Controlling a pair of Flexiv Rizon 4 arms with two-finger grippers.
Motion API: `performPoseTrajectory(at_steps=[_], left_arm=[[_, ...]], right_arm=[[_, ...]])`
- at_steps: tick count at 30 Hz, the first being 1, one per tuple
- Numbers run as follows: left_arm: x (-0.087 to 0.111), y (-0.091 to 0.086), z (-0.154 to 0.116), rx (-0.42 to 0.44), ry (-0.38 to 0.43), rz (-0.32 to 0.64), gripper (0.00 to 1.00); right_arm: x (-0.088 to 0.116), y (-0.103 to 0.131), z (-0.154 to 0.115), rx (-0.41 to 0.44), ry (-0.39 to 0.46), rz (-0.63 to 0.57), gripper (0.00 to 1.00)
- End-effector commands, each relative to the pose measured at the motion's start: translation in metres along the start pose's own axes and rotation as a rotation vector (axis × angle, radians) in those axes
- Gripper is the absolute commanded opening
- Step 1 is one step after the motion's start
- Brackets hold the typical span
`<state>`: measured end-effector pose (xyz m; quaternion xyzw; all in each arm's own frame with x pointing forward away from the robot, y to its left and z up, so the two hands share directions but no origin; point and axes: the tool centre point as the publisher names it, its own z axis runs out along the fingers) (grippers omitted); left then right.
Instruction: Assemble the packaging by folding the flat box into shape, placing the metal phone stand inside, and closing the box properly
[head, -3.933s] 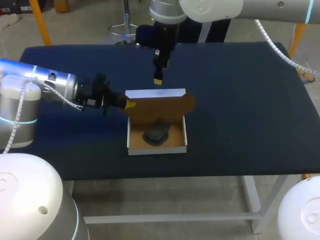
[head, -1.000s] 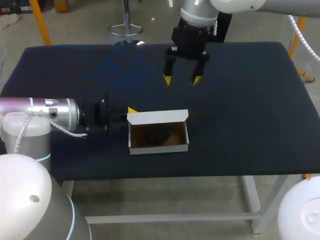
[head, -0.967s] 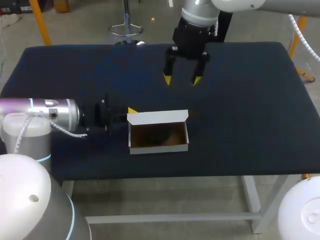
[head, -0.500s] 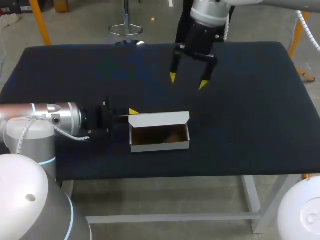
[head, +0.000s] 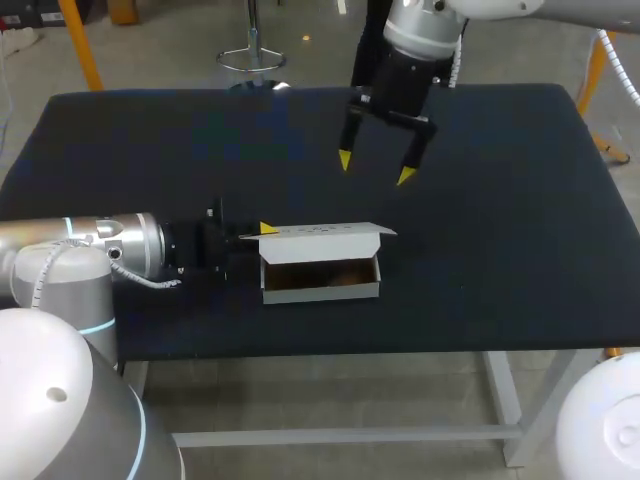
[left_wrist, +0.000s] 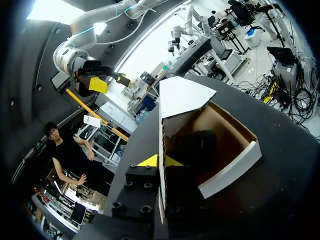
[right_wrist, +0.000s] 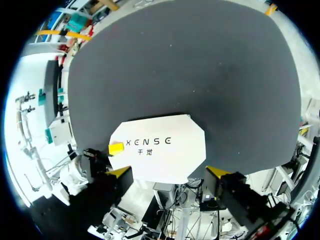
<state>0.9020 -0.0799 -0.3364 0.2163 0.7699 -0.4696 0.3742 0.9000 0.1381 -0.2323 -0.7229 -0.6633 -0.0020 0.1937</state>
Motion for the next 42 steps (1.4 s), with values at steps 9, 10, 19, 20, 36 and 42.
performPoseTrajectory(at_steps=[9,10,19,20,36,42], left_arm=[[0.005,0.000,0.001,0.003,-0.018,0.032,0.00],[0.006,0.000,0.000,0.004,-0.020,0.036,0.00],[0.014,-0.001,-0.001,0.019,-0.041,0.081,0.00],[0.015,-0.001,-0.002,0.017,-0.045,0.086,0.00],[0.017,-0.002,-0.002,0.024,-0.053,0.113,0.00],[0.019,-0.002,-0.002,0.033,-0.051,0.118,0.00]], right_arm=[[-0.014,-0.006,0.029,0.072,0.002,-0.009,0.38],[-0.015,-0.006,0.032,0.075,0.000,-0.007,0.39],[-0.026,-0.006,0.054,0.114,0.011,-0.036,0.41],[-0.027,-0.005,0.056,0.117,0.013,-0.040,0.41],[-0.031,-0.006,0.080,0.153,0.019,-0.106,0.44],[-0.032,-0.006,0.092,0.163,0.013,-0.140,0.44]])
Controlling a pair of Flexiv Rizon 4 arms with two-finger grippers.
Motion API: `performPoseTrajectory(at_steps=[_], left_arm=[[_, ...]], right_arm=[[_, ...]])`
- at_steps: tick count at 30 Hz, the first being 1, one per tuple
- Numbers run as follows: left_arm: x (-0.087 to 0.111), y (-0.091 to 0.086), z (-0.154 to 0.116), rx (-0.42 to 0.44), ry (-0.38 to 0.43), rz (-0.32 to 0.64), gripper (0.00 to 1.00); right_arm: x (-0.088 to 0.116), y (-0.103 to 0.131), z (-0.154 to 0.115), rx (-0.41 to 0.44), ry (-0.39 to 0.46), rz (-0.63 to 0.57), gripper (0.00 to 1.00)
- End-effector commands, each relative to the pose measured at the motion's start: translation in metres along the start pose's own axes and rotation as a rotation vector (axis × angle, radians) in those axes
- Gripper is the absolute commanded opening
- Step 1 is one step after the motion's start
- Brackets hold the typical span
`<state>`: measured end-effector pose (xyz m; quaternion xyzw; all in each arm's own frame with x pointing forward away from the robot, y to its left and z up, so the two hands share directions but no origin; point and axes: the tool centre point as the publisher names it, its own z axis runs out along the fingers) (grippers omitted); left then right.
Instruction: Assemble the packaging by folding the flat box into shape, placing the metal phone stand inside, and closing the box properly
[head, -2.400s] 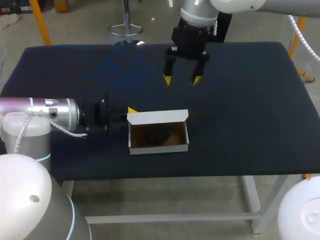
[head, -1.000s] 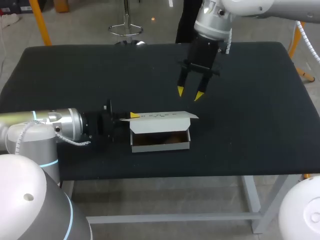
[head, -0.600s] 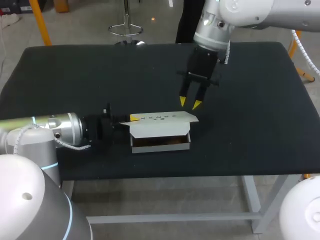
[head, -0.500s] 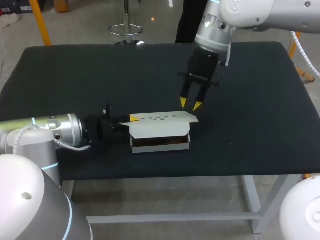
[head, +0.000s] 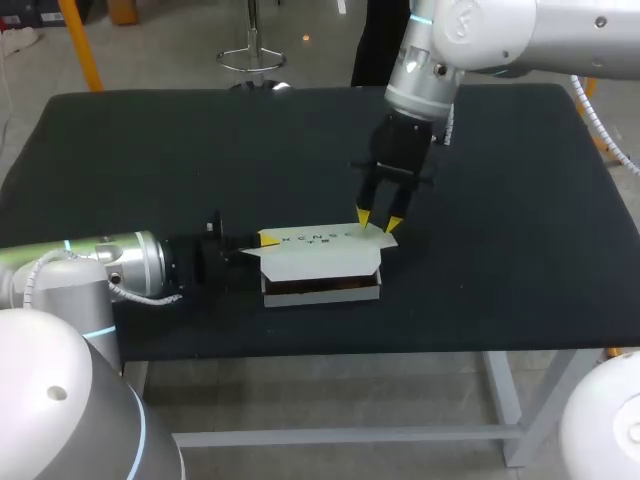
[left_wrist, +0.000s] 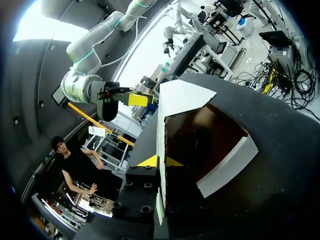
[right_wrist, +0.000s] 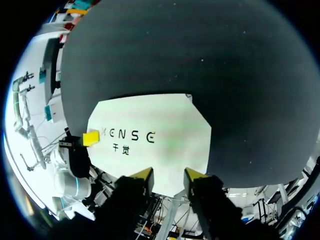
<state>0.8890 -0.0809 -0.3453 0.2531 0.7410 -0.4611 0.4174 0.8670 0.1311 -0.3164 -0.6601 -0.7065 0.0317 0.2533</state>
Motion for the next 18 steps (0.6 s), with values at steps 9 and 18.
performPoseTrajectory(at_steps=[9,18], left_arm=[[0.005,0.002,-0.002,0.014,-0.009,0.010,0.00],[0.003,0.002,-0.008,0.008,-0.033,0.011,0.16]], right_arm=[[-0.002,0.001,0.015,0.003,-0.012,-0.041,0.42],[-0.005,-0.001,0.019,-0.004,-0.015,-0.046,0.42]])
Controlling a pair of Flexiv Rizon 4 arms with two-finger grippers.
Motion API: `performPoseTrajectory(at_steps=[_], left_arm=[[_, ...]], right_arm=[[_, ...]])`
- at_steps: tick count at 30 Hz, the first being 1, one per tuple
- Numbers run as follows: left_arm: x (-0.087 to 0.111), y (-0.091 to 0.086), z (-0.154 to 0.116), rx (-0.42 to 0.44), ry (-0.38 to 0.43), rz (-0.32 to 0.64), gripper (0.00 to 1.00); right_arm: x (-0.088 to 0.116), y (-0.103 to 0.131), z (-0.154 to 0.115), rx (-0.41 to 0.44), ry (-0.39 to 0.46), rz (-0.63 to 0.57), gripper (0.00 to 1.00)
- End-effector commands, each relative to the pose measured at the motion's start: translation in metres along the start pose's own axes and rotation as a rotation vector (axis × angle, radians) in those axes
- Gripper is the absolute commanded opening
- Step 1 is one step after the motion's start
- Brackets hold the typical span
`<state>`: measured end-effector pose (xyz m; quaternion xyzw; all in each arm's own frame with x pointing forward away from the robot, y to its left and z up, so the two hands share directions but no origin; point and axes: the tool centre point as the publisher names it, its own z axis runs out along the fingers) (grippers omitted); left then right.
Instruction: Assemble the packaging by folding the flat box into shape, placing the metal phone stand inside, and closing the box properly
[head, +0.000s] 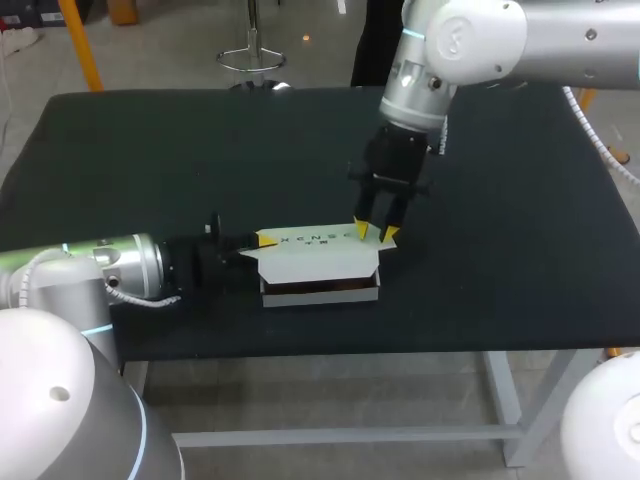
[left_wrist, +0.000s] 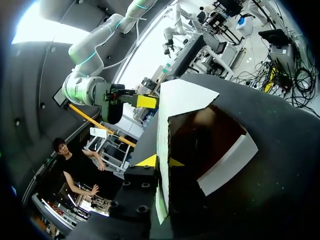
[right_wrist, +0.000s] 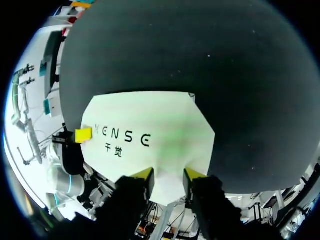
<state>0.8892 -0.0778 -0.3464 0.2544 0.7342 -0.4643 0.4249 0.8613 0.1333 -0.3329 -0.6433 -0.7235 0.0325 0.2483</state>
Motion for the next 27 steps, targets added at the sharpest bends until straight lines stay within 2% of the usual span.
performPoseTrajectory(at_steps=[1,4,9,18,21,27], left_arm=[[0.002,0.000,-0.007,0.000,-0.018,0.002,0.17],[0.002,-0.001,-0.008,-0.001,-0.024,0.003,0.25],[0.003,-0.002,-0.011,-0.010,-0.031,0.006,0.25],[0.002,-0.008,-0.036,-0.055,-0.027,0.013,0.27],[0.003,-0.010,-0.048,-0.089,0.012,0.016,0.30],[0.001,-0.011,-0.077,-0.130,0.104,-0.030,0.43]], right_arm=[[-0.002,-0.002,0.002,-0.006,0.003,0.001,0.42],[-0.003,-0.003,0.003,-0.005,0.004,0.003,0.41],[-0.004,-0.003,0.005,-0.006,0.004,0.008,0.41],[-0.006,-0.003,0.005,-0.013,0.008,0.012,0.41],[-0.006,-0.003,0.005,-0.016,0.007,0.011,0.41],[-0.006,-0.003,0.004,-0.026,0.004,0.012,0.41]])
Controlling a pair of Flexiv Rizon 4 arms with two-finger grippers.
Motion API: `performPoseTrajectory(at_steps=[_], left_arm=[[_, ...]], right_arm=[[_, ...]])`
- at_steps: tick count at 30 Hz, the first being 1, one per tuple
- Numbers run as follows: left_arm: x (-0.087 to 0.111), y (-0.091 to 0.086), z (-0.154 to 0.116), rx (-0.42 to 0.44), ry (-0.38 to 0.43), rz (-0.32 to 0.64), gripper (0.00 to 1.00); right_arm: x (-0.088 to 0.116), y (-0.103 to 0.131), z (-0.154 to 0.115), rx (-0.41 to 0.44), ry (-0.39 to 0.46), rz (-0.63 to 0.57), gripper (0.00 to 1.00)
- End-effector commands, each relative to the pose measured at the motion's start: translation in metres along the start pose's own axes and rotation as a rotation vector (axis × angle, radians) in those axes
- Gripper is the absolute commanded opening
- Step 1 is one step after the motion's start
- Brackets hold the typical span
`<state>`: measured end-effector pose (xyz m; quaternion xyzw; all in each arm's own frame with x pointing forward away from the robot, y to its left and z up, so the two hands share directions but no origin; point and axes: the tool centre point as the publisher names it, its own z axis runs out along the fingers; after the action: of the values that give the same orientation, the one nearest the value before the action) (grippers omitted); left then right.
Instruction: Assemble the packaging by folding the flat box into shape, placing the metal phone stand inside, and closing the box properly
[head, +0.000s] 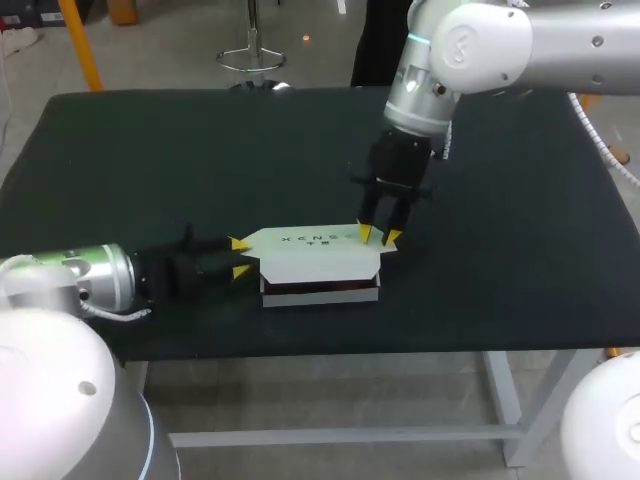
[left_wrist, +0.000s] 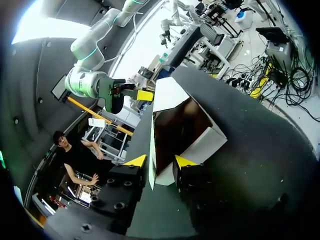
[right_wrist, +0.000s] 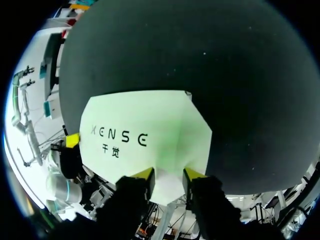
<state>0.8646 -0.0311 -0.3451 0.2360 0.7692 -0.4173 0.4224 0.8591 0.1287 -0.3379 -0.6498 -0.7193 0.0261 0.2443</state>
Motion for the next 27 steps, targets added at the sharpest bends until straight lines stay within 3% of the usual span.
performPoseTrajectory(at_steps=[1,2,6,7,11,17,20,27], left_arm=[[-0.009,-0.009,-0.032,-0.008,0.099,-0.025,0.47],[-0.010,-0.010,-0.037,-0.001,0.133,-0.038,0.52],[-0.018,-0.009,-0.054,-0.009,0.245,-0.080,0.97],[-0.019,-0.009,-0.057,-0.005,0.288,-0.091,1.00],[-0.026,-0.010,-0.067,-0.031,0.412,-0.141,1.00],[-0.033,-0.008,-0.073,-0.108,0.664,-0.257,1.00],[-0.044,-0.006,-0.075,-0.219,0.633,-0.291,1.00],[-0.044,-0.006,-0.075,-0.219,0.633,-0.291,1.00]], right_arm=[[0.000,-0.002,0.000,-0.010,-0.001,0.001,0.41],[0.000,-0.002,0.000,-0.011,-0.002,0.001,0.41],[0.000,-0.003,0.000,-0.015,-0.004,0.003,0.41],[0.000,-0.003,0.000,-0.018,-0.005,0.004,0.41],[0.000,-0.003,0.000,-0.023,-0.007,0.006,0.41],[0.000,-0.004,0.000,-0.029,-0.011,0.010,0.41],[-0.001,-0.004,0.001,-0.031,-0.011,0.012,0.41],[-0.002,-0.003,0.002,-0.036,0.000,0.013,0.41]])
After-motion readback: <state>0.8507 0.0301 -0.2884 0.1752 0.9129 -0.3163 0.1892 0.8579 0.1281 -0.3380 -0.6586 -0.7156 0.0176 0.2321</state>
